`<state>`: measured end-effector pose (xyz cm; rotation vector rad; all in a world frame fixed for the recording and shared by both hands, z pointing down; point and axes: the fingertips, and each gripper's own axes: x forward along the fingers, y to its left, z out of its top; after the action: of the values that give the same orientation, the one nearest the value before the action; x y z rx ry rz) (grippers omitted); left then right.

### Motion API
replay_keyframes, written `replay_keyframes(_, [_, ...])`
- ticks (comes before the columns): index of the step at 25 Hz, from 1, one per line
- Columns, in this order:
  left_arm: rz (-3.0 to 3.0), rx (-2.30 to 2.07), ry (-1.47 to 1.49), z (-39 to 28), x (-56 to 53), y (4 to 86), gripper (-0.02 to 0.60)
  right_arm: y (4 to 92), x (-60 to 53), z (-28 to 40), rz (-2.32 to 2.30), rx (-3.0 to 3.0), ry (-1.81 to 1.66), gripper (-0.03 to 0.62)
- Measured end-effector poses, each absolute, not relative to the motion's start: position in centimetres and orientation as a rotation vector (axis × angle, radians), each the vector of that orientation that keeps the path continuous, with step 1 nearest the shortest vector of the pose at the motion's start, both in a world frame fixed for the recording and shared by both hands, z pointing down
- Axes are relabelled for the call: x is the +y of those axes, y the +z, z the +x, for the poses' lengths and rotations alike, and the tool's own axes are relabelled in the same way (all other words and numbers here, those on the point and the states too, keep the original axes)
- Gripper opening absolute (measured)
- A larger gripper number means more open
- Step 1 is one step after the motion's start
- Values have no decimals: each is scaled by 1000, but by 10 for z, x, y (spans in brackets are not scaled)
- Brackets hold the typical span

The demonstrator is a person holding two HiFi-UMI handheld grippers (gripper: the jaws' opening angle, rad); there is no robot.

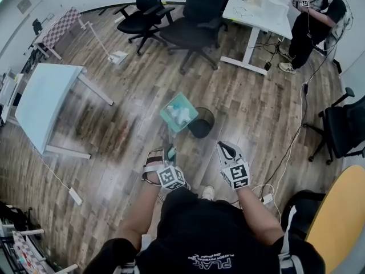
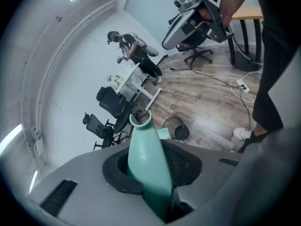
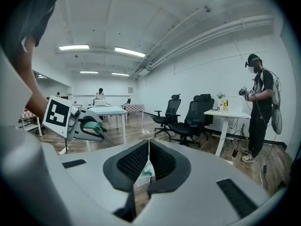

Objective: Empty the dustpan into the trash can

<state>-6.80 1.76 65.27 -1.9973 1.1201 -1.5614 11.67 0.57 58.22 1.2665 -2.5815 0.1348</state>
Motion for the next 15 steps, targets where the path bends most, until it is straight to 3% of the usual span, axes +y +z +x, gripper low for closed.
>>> replay_keyframes(15, [-1823, 632, -1724, -26, 47, 683, 98, 577, 30, 133, 1306, -2601, 126, 26])
